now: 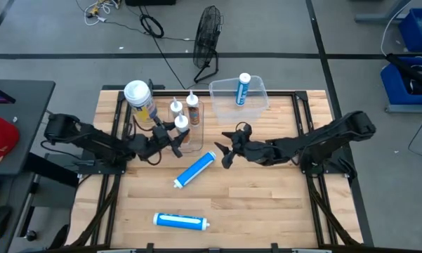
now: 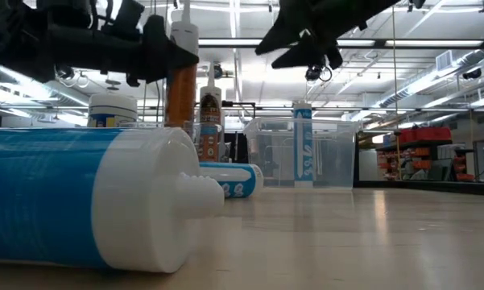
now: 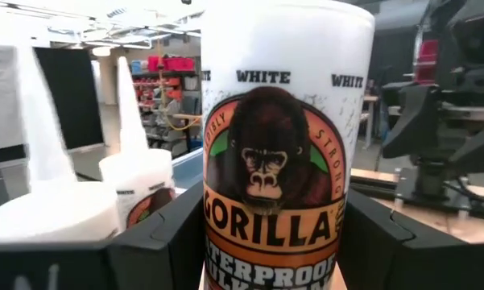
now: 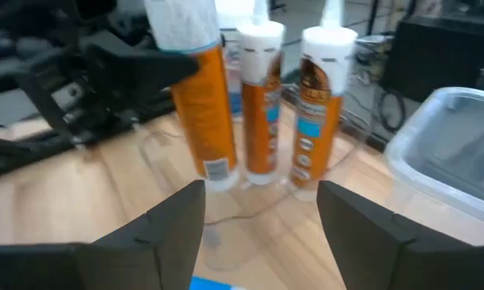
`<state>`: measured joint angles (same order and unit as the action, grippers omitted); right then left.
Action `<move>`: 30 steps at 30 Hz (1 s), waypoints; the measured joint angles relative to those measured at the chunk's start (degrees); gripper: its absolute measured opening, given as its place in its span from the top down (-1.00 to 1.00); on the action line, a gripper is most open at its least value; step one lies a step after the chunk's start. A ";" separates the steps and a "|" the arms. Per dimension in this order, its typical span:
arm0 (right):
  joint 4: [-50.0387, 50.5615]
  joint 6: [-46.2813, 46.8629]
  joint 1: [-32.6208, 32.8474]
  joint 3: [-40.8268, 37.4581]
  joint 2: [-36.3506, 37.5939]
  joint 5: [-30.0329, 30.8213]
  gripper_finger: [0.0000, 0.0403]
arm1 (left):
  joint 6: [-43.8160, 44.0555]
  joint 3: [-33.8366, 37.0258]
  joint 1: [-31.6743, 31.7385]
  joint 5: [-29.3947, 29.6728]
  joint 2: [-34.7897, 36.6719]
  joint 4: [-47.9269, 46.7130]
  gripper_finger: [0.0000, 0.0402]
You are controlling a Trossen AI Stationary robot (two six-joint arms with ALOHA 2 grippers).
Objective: Pick & place silicon tubes, Sealant and Lysol wipes
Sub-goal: Put the orange sealant into the transparent bin
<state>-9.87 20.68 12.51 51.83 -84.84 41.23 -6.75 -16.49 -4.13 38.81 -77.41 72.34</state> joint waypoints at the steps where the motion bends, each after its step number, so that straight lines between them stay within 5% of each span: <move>1: 0.18 0.42 -0.14 -0.04 -0.20 0.32 -0.21 | -0.02 0.00 0.24 0.02 -1.09 1.17 -0.08; 17: 0.16 1.37 -0.43 -0.02 -0.54 0.20 -0.22 | -0.28 -0.02 1.55 0.32 -15.84 17.10 -0.08; 30: 0.29 1.34 -0.43 -0.02 -0.54 0.16 -0.22 | 1.53 -0.09 3.75 0.59 -19.86 17.74 -0.08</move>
<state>-9.58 22.02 12.08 51.81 -85.38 41.39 -5.21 -16.58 -0.38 39.40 -97.27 90.08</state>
